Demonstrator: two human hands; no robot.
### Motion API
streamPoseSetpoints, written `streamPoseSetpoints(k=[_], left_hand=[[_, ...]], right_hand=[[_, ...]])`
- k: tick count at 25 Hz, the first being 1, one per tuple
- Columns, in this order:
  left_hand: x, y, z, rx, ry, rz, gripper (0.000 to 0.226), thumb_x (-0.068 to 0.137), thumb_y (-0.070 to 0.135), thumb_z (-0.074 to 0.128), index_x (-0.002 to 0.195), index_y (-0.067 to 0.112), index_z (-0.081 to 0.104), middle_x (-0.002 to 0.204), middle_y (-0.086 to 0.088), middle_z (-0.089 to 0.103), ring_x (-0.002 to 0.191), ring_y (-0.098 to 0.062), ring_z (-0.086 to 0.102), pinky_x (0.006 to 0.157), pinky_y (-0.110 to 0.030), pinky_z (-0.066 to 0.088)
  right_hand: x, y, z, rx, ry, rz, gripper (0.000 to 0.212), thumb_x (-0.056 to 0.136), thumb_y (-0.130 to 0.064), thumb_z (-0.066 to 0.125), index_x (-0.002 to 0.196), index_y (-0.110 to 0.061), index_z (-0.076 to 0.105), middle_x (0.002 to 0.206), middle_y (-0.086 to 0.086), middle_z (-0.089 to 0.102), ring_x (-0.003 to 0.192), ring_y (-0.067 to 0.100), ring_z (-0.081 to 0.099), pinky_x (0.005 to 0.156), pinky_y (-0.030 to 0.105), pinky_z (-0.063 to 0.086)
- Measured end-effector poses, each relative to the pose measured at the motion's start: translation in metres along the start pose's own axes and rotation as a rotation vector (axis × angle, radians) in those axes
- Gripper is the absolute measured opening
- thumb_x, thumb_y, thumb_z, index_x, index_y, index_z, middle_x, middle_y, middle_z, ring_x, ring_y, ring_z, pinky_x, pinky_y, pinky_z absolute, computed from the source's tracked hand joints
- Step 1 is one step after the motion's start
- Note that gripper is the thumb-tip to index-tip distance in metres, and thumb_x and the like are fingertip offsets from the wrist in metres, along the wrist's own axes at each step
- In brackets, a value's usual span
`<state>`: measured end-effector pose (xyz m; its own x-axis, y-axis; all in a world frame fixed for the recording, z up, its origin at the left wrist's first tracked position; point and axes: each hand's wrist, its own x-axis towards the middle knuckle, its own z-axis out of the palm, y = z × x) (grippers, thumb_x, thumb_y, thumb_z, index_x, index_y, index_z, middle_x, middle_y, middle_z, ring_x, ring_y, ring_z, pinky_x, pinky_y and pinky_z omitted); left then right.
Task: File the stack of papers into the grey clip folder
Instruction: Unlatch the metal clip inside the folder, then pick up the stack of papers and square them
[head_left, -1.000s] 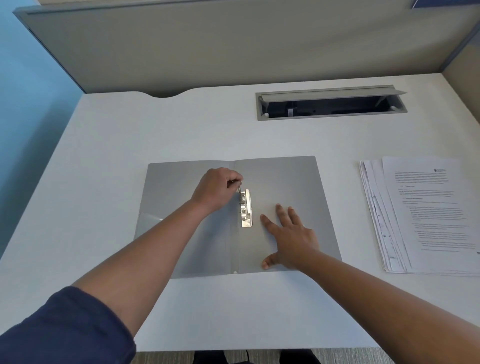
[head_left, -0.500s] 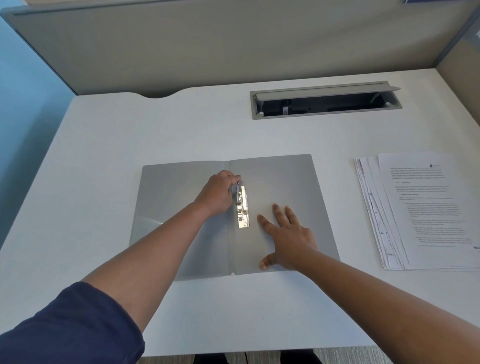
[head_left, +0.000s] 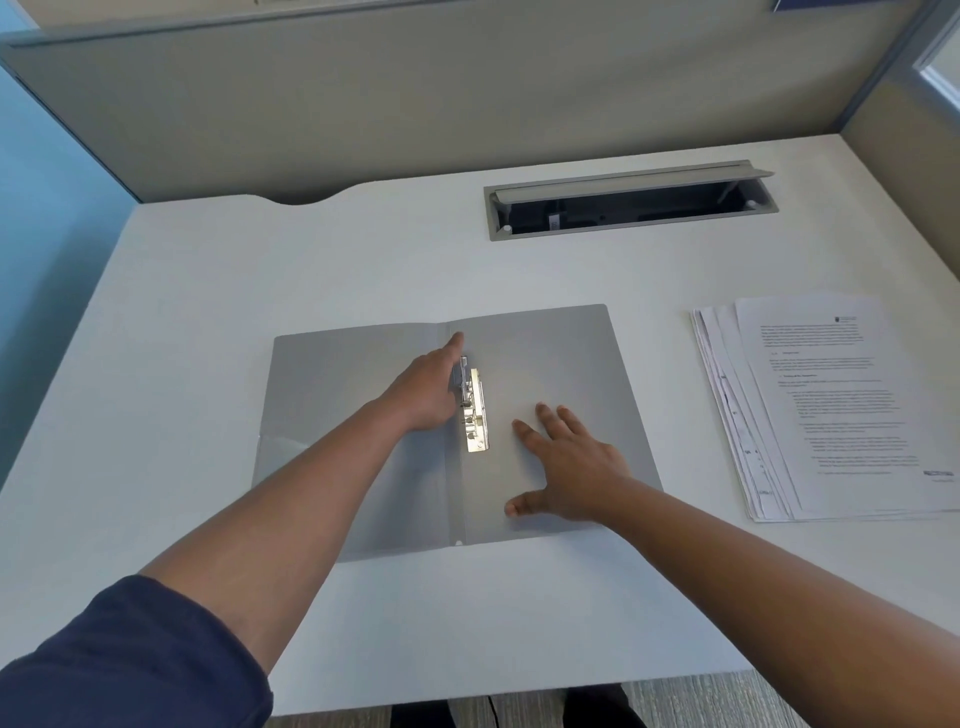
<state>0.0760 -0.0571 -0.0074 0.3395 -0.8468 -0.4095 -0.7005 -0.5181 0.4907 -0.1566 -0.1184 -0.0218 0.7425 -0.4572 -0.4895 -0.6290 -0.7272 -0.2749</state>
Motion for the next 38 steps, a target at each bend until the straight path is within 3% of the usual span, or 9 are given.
streamPoseSetpoints(k=[6,12,16,22,26,31,33,35,38], left_hand=[[-0.001,0.044,0.014,-0.057,0.281,0.116,0.071,0.090,-0.002,0.047,0.158,0.012,0.033,0.155,-0.011,0.042,0.143,-0.031,0.038,0.112,-0.033,0.035],[0.023,0.163,0.066,-0.650,-0.052,0.024,0.060,0.093,0.003,0.052,0.150,0.020,0.043,0.142,-0.001,0.054,0.124,-0.017,0.055,0.091,-0.029,0.050],[0.036,0.229,0.105,-0.932,-0.282,-0.153,0.053,0.093,-0.002,0.055,0.143,0.011,0.045,0.117,-0.004,0.057,0.104,-0.021,0.056,0.106,-0.040,0.048],[0.047,0.278,0.140,-1.076,-0.353,-0.379,0.017,0.091,-0.006,0.053,0.099,0.009,0.052,0.080,-0.003,0.040,0.074,-0.018,0.041,0.084,-0.029,0.048],[0.050,0.298,0.163,-1.117,-0.298,-0.434,0.021,0.092,-0.001,0.054,0.110,0.010,0.054,0.096,-0.005,0.047,0.084,-0.019,0.051,0.094,-0.033,0.046],[0.062,0.299,0.162,-1.142,-0.194,-0.556,0.011,0.090,0.003,0.055,0.096,0.010,0.060,0.081,-0.001,0.044,0.062,-0.013,0.035,0.059,-0.025,0.036],[0.064,0.302,0.164,-1.107,-0.218,-0.542,0.033,0.089,0.008,0.058,0.122,0.009,0.061,0.101,-0.005,0.060,0.082,-0.015,0.059,0.074,-0.026,0.046],[0.065,0.308,0.169,-1.037,-0.210,-0.531,0.052,0.087,0.013,0.062,0.137,0.013,0.050,0.142,-0.010,0.050,0.126,-0.028,0.053,0.095,-0.037,0.044],[0.062,0.315,0.174,-1.051,-0.211,-0.483,0.038,0.085,0.012,0.063,0.116,0.024,0.044,0.132,-0.006,0.050,0.109,-0.022,0.053,0.089,-0.038,0.045]], right_hand=[[-0.029,0.052,-0.025,0.241,0.311,0.106,0.083,0.088,-0.065,0.063,0.156,-0.030,0.034,0.166,-0.003,0.030,0.152,0.020,0.027,0.116,0.043,0.034],[-0.080,0.174,-0.043,0.177,0.457,0.428,0.049,0.093,-0.039,0.064,0.135,-0.014,0.058,0.145,0.007,0.055,0.133,0.031,0.048,0.099,0.046,0.047],[-0.099,0.233,-0.035,0.127,0.393,0.549,0.057,0.093,-0.040,0.066,0.144,-0.020,0.050,0.159,0.005,0.040,0.147,0.030,0.033,0.106,0.052,0.042],[-0.101,0.274,-0.017,0.233,0.284,0.572,0.074,0.092,-0.041,0.069,0.156,-0.030,0.034,0.171,-0.003,0.016,0.157,0.030,0.010,0.118,0.061,0.028],[-0.098,0.286,-0.009,0.229,0.254,0.558,0.074,0.093,-0.041,0.069,0.156,-0.033,0.033,0.171,-0.004,0.016,0.157,0.030,0.012,0.116,0.061,0.032],[-0.097,0.283,-0.009,0.217,0.278,0.548,0.074,0.091,-0.045,0.069,0.155,-0.038,0.034,0.170,-0.007,0.018,0.156,0.028,0.015,0.114,0.057,0.037],[-0.098,0.284,-0.009,0.222,0.288,0.554,0.074,0.090,-0.046,0.070,0.155,-0.039,0.034,0.170,-0.008,0.019,0.156,0.026,0.015,0.113,0.056,0.037],[-0.099,0.283,-0.010,0.222,0.297,0.556,0.074,0.090,-0.047,0.070,0.154,-0.040,0.034,0.169,-0.009,0.020,0.156,0.025,0.016,0.111,0.054,0.037],[-0.100,0.283,-0.011,0.219,0.307,0.561,0.073,0.089,-0.049,0.070,0.153,-0.042,0.036,0.169,-0.011,0.022,0.156,0.024,0.018,0.110,0.053,0.039]])
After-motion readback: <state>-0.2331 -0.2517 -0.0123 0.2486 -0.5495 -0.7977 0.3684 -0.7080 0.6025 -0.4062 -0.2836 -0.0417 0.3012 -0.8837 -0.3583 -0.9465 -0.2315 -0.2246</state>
